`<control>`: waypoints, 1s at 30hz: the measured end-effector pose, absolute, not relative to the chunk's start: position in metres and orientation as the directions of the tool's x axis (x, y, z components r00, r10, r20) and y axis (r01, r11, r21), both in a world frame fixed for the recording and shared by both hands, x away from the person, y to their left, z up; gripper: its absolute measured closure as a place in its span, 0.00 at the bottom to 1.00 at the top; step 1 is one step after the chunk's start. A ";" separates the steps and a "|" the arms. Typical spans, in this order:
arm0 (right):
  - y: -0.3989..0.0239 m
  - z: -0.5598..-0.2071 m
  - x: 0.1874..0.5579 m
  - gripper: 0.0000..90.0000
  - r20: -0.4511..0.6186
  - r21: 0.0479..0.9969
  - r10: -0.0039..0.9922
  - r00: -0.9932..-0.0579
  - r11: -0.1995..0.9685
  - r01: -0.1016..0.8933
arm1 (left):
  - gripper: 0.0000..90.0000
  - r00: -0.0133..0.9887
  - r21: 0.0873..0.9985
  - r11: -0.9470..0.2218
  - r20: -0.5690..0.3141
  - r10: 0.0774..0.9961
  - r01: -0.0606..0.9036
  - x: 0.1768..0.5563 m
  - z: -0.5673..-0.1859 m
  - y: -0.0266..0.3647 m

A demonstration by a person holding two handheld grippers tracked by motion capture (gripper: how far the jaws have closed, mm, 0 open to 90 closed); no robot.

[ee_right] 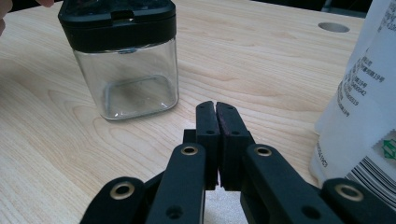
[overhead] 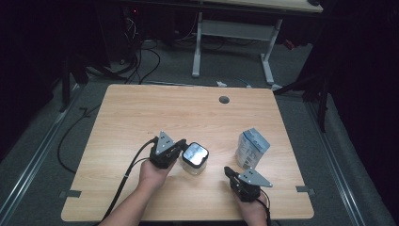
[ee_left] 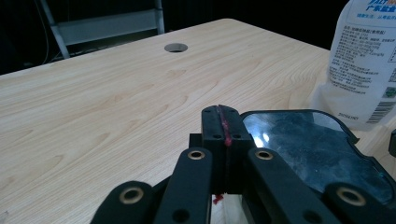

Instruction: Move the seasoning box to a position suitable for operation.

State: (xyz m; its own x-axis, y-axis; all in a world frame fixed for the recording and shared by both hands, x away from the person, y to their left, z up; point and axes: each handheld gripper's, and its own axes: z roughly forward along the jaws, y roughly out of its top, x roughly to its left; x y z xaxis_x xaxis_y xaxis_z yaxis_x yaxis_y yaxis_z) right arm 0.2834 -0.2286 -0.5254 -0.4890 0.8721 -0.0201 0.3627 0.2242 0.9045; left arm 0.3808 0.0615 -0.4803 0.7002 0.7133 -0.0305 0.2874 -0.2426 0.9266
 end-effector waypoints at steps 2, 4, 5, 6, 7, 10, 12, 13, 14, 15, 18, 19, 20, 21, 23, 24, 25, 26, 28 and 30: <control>-0.229 -0.525 0.283 0.98 -0.020 0.905 0.872 -0.489 0.224 0.363 | 1.00 0.698 0.929 -0.235 -0.035 0.715 0.287 0.381 -0.481 0.062; -0.229 -0.525 0.283 0.98 -0.019 0.905 0.873 -0.488 0.223 0.363 | 1.00 0.699 0.930 -0.233 -0.034 0.714 0.284 0.381 -0.482 0.062; -0.229 -0.525 0.283 0.98 -0.018 0.905 0.873 -0.488 0.222 0.363 | 1.00 0.697 0.930 -0.234 -0.033 0.716 0.285 0.381 -0.482 0.062; -0.229 -0.525 0.283 0.98 -0.018 0.905 0.873 -0.488 0.222 0.364 | 1.00 0.697 0.930 -0.234 -0.033 0.716 0.285 0.381 -0.482 0.062; -0.229 -0.525 0.283 0.98 -0.018 0.905 0.873 -0.488 0.222 0.364 | 1.00 0.695 0.929 -0.233 -0.034 0.718 0.286 0.381 -0.482 0.062; -0.229 -0.525 0.283 0.98 -0.018 0.904 0.873 -0.488 0.222 0.364 | 1.00 0.688 0.912 -0.259 -0.033 0.725 0.317 0.384 -0.486 0.063; -0.229 -0.525 0.283 0.98 -0.018 0.905 0.873 -0.488 0.222 0.364 | 1.00 0.692 0.897 -0.298 -0.014 0.721 0.328 0.385 -0.495 0.062; -0.229 -0.525 0.284 0.98 -0.019 0.905 0.872 -0.490 0.224 0.363 | 1.00 0.688 0.901 -0.275 -0.035 0.725 0.335 0.384 -0.500 0.064; -0.229 -0.525 0.284 0.98 -0.018 0.905 0.872 -0.489 0.222 0.362 | 1.00 0.688 0.901 -0.275 -0.035 0.725 0.335 0.384 -0.500 0.064; -0.229 -0.525 0.284 0.98 -0.018 0.905 0.872 -0.489 0.222 0.362 | 1.00 0.685 0.905 -0.259 -0.047 0.727 0.337 0.383 -0.501 0.065; -0.229 -0.525 0.284 0.98 -0.014 0.905 0.873 -0.488 0.218 0.366 | 1.00 0.683 0.915 -0.236 -0.057 0.728 0.328 0.383 -0.500 0.066; -0.229 -0.525 0.284 0.98 -0.014 0.905 0.873 -0.488 0.219 0.366 | 1.00 0.683 0.917 -0.232 -0.057 0.728 0.325 0.383 -0.498 0.068; -0.229 -0.526 0.284 0.98 -0.016 0.905 0.872 -0.489 0.221 0.364 | 1.00 0.682 0.918 -0.228 -0.059 0.729 0.323 0.383 -0.497 0.068; -0.229 -0.525 0.283 0.98 -0.014 0.905 0.873 -0.488 0.218 0.366 | 1.00 0.682 0.921 -0.221 -0.064 0.728 0.322 0.382 -0.495 0.071; -0.229 -0.525 0.283 0.98 -0.012 0.905 0.873 -0.487 0.217 0.367 | 1.00 0.682 0.921 -0.217 -0.067 0.729 0.323 0.381 -0.494 0.072; -0.229 -0.525 0.283 0.98 -0.012 0.905 0.873 -0.487 0.217 0.367 | 1.00 0.683 0.921 -0.217 -0.069 0.727 0.323 0.380 -0.494 0.074; -0.229 -0.525 0.284 0.98 -0.014 0.905 0.873 -0.488 0.219 0.365 | 1.00 0.684 0.922 -0.215 -0.071 0.726 0.323 0.377 -0.494 0.076; -0.229 -0.525 0.284 0.98 -0.017 0.905 0.872 -0.489 0.222 0.364 | 1.00 0.687 0.921 -0.218 -0.071 0.724 0.324 0.375 -0.494 0.077; -0.229 -0.525 0.283 0.98 -0.019 0.904 0.872 -0.489 0.224 0.364 | 1.00 0.690 0.919 -0.218 -0.075 0.720 0.328 0.370 -0.495 0.080; -0.229 -0.525 0.283 0.98 -0.018 0.904 0.873 -0.488 0.223 0.365 | 1.00 0.696 0.916 -0.225 -0.078 0.713 0.333 0.362 -0.499 0.084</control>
State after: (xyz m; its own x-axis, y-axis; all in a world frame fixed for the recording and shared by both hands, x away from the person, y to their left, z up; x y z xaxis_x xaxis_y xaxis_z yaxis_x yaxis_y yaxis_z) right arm 0.2832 -0.2286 -0.5255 -0.4875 0.8729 -0.0179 0.3655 0.2226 0.9038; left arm 0.3619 0.0843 -0.4990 0.6965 0.7133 -0.0784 0.3333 -0.2248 0.9156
